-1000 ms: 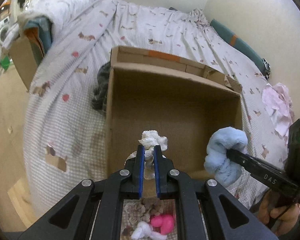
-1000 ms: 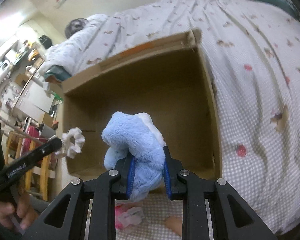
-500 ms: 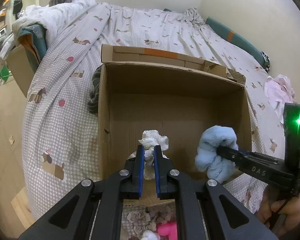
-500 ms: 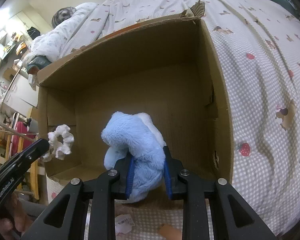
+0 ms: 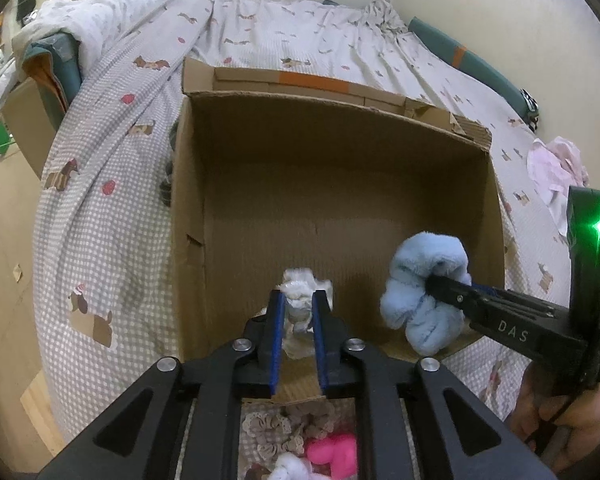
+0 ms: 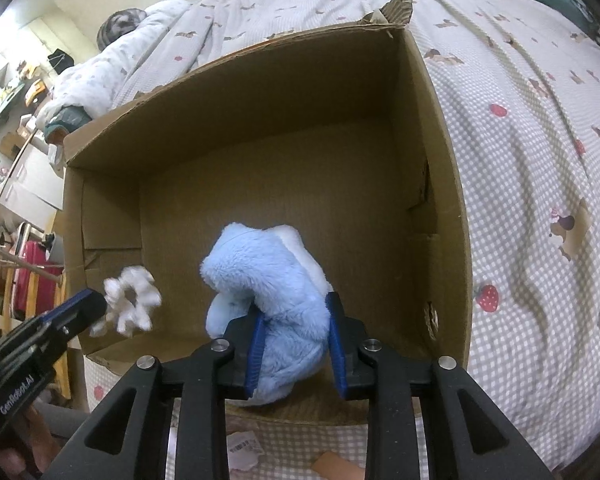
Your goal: Organize soft objects
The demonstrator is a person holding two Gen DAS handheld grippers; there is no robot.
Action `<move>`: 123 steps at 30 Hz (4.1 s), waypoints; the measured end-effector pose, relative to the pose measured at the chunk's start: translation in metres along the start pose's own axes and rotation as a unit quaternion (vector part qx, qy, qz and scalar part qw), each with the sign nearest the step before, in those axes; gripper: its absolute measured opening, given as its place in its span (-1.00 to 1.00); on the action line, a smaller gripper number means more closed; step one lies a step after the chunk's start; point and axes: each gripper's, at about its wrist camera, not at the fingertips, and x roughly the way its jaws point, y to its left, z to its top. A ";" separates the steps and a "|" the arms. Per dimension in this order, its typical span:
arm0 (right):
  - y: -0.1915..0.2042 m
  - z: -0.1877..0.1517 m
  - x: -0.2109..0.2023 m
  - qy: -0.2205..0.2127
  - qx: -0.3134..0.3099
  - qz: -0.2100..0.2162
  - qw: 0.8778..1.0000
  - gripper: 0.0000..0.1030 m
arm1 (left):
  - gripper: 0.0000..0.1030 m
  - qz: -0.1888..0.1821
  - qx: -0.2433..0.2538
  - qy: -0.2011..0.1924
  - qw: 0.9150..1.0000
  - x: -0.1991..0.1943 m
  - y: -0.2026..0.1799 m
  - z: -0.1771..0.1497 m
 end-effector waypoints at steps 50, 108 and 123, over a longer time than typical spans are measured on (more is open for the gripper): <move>-0.006 -0.024 -0.060 -0.107 0.006 0.013 0.994 1.00 | 0.87 0.067 -0.010 -0.102 0.992 -0.078 0.014 -0.018; -0.015 -0.108 -0.010 0.081 -0.044 -0.040 0.995 -0.83 | 0.86 0.115 -0.121 0.054 0.984 -0.034 0.094 -0.087; 0.006 -0.106 -0.018 0.060 -0.049 0.020 0.997 -0.83 | -0.26 0.022 -0.184 0.160 0.970 0.027 0.094 -0.107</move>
